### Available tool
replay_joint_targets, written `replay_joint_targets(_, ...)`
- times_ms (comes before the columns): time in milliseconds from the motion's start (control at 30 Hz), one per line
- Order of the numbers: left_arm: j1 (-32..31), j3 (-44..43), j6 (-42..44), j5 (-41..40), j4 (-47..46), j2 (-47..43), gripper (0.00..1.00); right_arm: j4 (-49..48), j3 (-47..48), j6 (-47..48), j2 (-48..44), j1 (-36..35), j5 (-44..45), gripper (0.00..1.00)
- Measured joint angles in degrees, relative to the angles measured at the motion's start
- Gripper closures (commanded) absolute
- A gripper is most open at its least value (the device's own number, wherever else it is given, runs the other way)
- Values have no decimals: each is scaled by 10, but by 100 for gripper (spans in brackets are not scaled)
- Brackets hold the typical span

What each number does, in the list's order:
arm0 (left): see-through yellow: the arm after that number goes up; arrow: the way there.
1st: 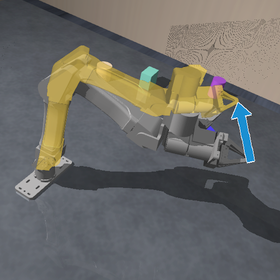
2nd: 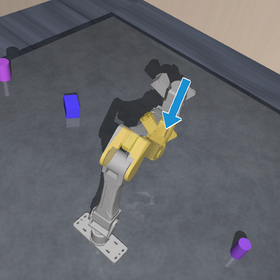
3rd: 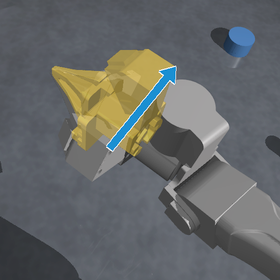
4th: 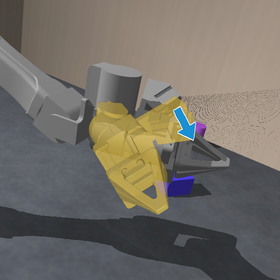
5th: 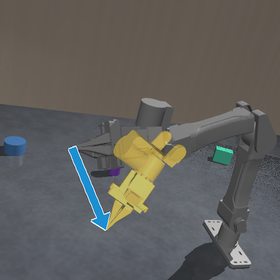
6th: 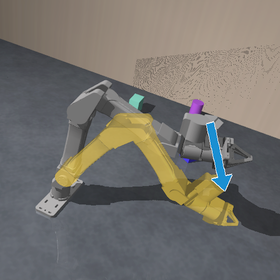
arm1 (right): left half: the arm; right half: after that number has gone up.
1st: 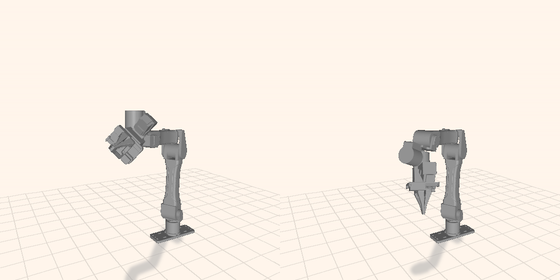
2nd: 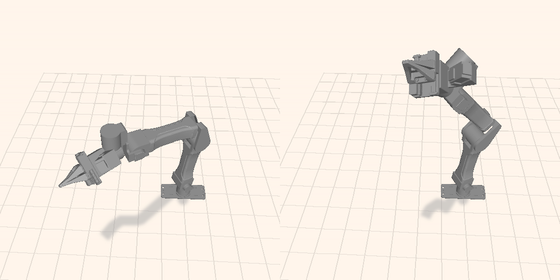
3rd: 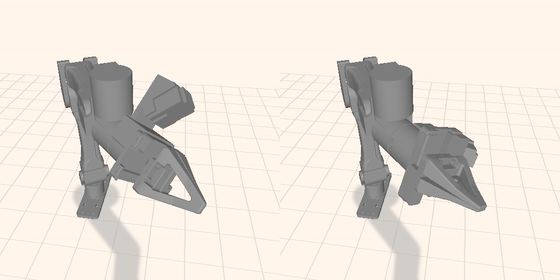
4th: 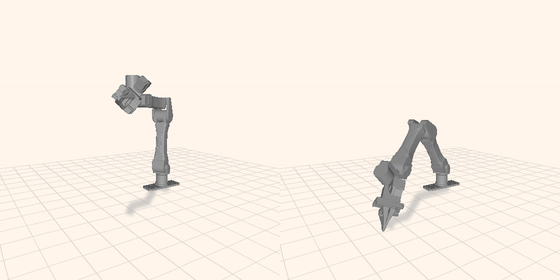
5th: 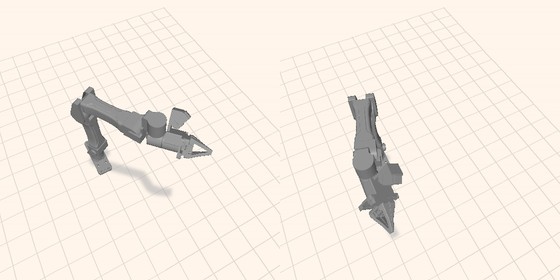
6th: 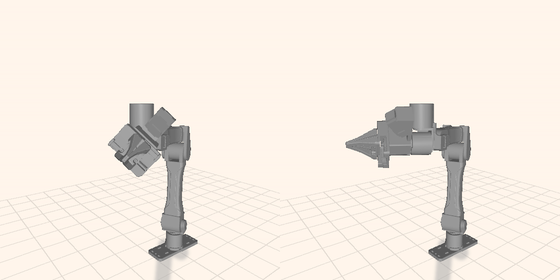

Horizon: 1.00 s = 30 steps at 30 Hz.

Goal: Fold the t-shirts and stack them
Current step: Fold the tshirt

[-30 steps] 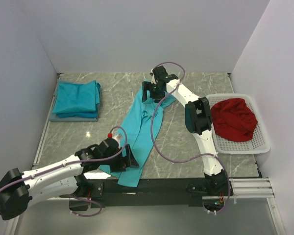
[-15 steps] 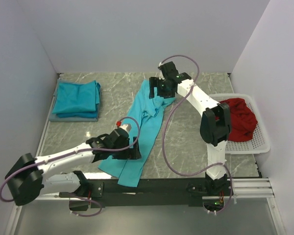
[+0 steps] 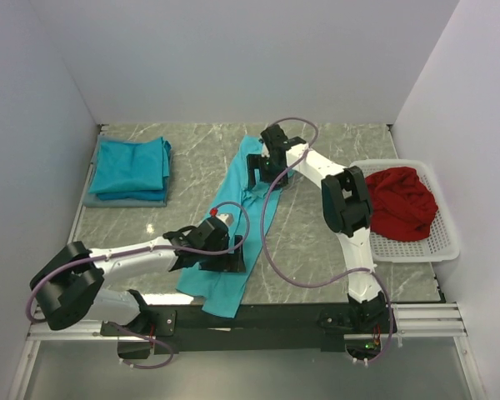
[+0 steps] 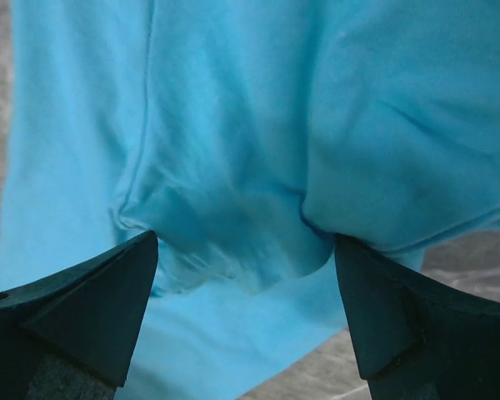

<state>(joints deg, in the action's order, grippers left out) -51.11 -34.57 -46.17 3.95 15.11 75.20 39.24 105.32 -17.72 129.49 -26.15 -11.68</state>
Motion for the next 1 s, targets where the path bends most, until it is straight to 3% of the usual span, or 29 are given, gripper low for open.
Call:
replay_joint_targets(167, 1, -19, 0, 54, -47, 45, 13, 15, 56, -4, 35, 21, -10, 7)
replay_joint_targets(267, 2, -33, 0, 98, -75, 76, 14, 46, 139, -1, 82, 40, -18, 7)
replay_joint_targets(400, 1, -61, -1, 152, -98, 118, 12, 58, 249, 11, 146, 67, -39, 7)
replay_joint_targets(533, 0, -97, 0, 167, -86, 144, 9, 59, 287, 28, 167, 86, -56, 5)
replay_joint_targets(767, -3, -152, 13, 136, -32, 117, 5, 54, 266, 62, 139, 93, -55, 5)
replay_joint_targets(1000, -4, -162, 24, 65, 14, -5, 3, 5, 93, 64, -78, 75, -49, 4)
